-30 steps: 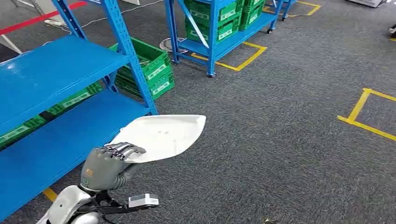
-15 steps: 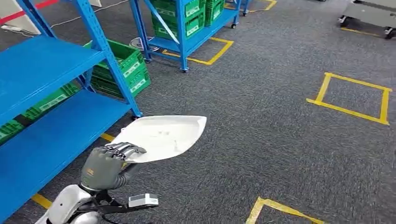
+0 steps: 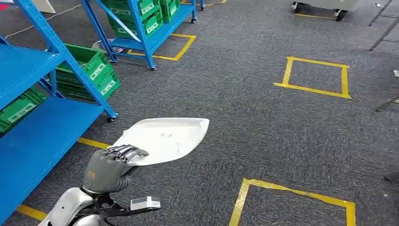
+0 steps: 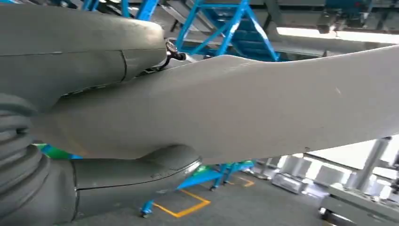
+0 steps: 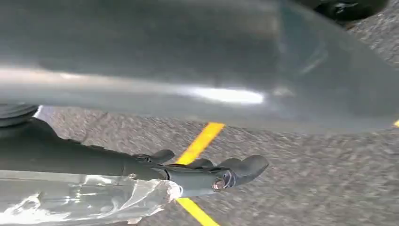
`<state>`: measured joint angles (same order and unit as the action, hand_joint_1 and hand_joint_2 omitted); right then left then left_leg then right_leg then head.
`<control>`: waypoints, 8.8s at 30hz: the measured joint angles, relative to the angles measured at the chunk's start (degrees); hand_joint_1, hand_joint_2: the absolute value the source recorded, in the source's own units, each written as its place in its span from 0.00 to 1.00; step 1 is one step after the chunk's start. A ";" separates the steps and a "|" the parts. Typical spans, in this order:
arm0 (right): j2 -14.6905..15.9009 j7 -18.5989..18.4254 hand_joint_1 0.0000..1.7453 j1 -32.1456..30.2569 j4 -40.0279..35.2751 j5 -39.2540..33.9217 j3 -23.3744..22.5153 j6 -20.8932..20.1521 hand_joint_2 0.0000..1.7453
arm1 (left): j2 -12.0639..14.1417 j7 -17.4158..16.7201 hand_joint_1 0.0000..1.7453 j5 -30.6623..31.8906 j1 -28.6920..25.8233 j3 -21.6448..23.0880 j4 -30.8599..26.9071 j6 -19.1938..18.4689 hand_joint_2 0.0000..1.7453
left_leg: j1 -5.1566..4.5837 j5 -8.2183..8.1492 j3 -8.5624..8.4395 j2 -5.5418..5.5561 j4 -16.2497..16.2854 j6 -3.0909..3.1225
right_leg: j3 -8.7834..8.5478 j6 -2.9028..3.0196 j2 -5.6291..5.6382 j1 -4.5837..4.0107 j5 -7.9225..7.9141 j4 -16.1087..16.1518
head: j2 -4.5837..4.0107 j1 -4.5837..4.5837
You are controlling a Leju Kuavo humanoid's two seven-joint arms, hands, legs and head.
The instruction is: Take the parts from the cabinet and place them on the table.
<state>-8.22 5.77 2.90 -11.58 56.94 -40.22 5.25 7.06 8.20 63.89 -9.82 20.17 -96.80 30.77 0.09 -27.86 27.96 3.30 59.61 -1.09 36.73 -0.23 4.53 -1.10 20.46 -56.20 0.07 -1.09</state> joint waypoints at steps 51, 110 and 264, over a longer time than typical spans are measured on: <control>-0.68 0.46 0.00 -0.26 0.02 2.14 -0.04 -0.22 0.00 | 0.63 2.40 1.00 -0.81 1.10 1.18 1.46 0.13 1.00 | 0.61 -1.28 0.47 -8.86 -3.50 -1.56 | -0.40 -0.68 -6.13 1.10 3.42 -3.13 | 0.00 -0.22; -1.27 1.03 0.00 0.12 -0.22 2.47 -1.46 -0.74 0.00 | -9.57 3.10 1.00 3.39 6.98 -2.36 1.90 -11.39 1.00 | -0.90 0.47 2.99 -7.85 -2.70 0.14 | -0.14 -0.69 -7.57 0.57 4.25 -3.35 | 0.00 0.72; -1.97 1.79 0.00 1.06 -0.57 13.68 -2.49 -4.35 0.00 | -2.23 -19.82 1.00 24.57 40.71 -12.57 59.54 -9.35 1.00 | 0.22 3.71 6.56 -3.27 -2.38 -0.17 | 0.71 -1.13 -2.92 0.68 1.11 -2.05 | 0.00 0.92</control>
<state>-10.19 7.56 3.96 -12.15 70.62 -42.71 0.90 4.83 -11.63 88.45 30.89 7.61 -37.27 21.42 0.31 -24.15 34.53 0.03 57.23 -1.26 37.44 -1.36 1.61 -0.42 21.58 -58.25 0.07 -0.17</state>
